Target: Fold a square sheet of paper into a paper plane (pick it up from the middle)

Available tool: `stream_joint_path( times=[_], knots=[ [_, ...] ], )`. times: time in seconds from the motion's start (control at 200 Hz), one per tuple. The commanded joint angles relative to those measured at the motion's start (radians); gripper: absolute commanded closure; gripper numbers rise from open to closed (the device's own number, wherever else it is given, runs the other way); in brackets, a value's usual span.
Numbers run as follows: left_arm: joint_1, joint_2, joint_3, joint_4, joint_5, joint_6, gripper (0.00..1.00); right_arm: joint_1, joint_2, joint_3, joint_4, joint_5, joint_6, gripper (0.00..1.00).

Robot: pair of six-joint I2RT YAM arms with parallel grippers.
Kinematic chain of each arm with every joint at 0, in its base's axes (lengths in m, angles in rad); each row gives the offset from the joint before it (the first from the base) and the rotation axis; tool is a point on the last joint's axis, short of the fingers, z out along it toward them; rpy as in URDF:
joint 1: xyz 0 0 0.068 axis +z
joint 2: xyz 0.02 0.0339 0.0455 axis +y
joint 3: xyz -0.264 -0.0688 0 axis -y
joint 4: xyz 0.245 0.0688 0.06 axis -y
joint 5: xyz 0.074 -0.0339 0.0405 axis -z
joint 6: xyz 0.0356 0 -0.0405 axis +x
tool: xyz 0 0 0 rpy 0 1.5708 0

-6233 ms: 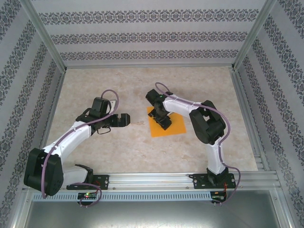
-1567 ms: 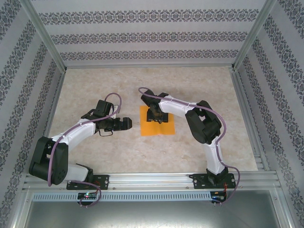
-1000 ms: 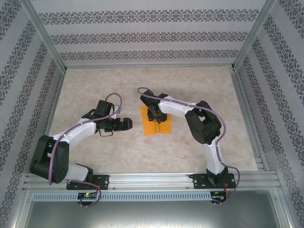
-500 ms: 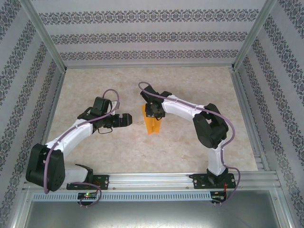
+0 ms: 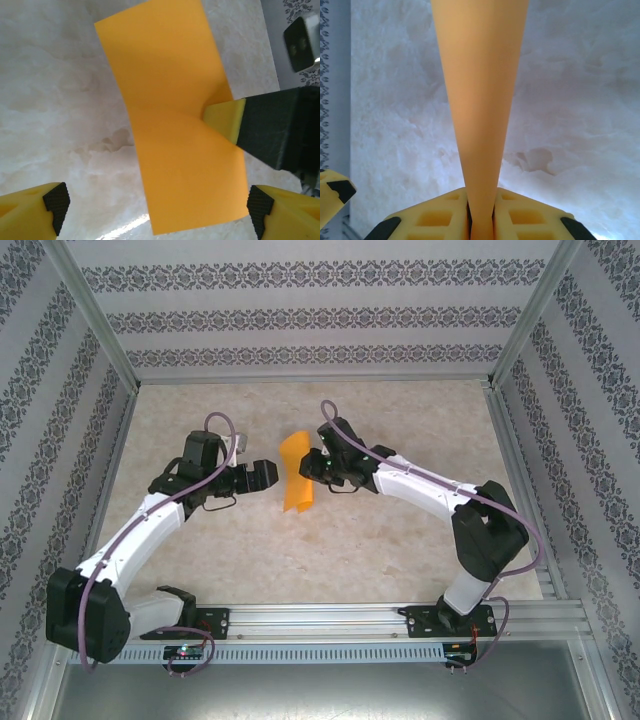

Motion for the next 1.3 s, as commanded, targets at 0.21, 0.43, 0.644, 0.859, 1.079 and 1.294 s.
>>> stream_joint_path(
  times=[0.21, 0.43, 0.644, 0.859, 1.079, 1.294],
  knots=[
    [-0.091, 0.266, 0.048, 0.244, 0.108, -0.139, 0.34, -0.084, -0.01, -0.261, 0.288, -0.133, 0.086, 0.8],
    [-0.166, 0.395, 0.067, 0.352, 0.048, -0.183, 0.42, -0.142, -0.012, -0.363, 0.363, -0.174, 0.087, 0.79],
    [-0.213, 0.516, 0.092, 0.409, 0.056, -0.219, 0.64, -0.175, 0.005, -0.413, 0.417, -0.207, 0.079, 0.77],
    [-0.245, 0.59, 0.135, 0.393, 0.051, -0.211, 0.78, -0.184, 0.01, -0.436, 0.434, -0.208, 0.068, 0.76],
    [-0.263, 0.643, 0.16, 0.363, 0.03, -0.189, 0.82, -0.186, 0.0, -0.455, 0.432, -0.193, 0.05, 0.73],
    [-0.269, 0.684, 0.165, 0.374, 0.036, -0.18, 0.84, -0.19, -0.053, -0.427, 0.276, -0.142, -0.045, 0.63]
  ],
)
